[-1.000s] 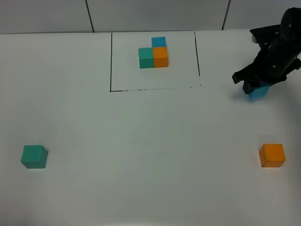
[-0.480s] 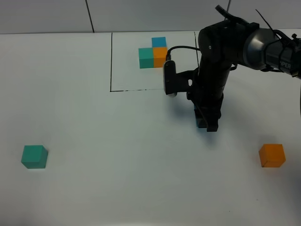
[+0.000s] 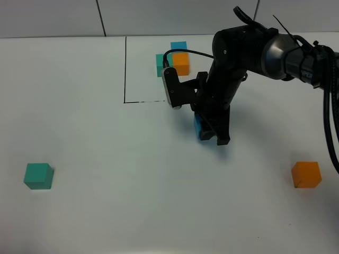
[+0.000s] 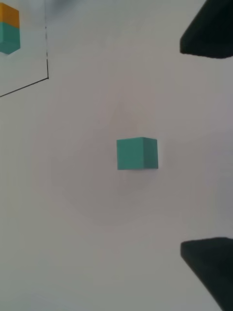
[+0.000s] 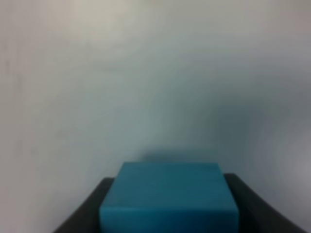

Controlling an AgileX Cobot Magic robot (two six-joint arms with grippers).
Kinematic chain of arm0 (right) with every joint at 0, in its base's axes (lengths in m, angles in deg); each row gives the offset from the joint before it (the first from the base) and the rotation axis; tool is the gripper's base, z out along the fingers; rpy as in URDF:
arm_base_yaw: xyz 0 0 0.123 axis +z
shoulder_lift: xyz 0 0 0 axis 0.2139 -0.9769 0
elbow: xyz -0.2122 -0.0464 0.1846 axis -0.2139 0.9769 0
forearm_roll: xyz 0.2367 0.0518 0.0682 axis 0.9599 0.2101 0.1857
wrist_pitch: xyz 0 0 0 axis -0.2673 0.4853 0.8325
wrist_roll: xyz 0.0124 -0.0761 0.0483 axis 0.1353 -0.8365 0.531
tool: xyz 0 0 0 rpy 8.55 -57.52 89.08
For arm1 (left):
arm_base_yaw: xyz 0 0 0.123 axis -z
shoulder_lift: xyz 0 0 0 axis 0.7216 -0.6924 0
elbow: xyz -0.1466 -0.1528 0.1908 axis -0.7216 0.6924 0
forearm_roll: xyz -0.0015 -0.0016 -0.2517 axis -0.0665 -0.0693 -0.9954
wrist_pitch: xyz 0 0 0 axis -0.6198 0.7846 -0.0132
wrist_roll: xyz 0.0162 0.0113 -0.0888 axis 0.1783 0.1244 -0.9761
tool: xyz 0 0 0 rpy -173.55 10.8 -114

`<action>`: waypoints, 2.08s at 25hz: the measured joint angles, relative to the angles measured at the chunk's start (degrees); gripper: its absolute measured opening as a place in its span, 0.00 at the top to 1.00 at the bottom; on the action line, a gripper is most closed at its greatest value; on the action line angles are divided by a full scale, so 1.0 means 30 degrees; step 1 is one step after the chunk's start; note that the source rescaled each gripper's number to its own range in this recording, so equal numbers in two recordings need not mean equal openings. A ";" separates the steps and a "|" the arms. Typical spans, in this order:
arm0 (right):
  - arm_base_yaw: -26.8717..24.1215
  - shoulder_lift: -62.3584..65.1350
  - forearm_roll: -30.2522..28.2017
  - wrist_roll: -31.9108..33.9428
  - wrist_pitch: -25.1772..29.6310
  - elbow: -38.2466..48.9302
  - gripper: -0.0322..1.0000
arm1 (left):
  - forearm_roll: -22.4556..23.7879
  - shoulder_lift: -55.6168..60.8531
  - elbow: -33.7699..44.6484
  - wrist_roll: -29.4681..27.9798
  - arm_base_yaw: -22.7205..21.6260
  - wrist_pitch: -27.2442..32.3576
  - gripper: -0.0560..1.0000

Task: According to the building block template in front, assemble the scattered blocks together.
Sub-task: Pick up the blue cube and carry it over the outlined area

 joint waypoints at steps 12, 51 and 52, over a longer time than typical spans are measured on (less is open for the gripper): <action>0.0720 -0.2312 -0.0293 0.2731 0.2258 -0.3394 0.96 | 0.0000 0.0000 0.0000 0.0000 0.0000 0.0000 0.29; 0.0720 -0.3203 0.0386 0.4300 0.1359 -0.3469 0.94 | 0.0000 0.0000 0.0000 0.0000 0.0000 0.0000 0.29; 0.0720 -0.3203 0.0364 0.4323 0.1385 -0.3469 0.87 | 0.0000 0.0000 0.0000 0.0000 0.0000 0.0000 0.29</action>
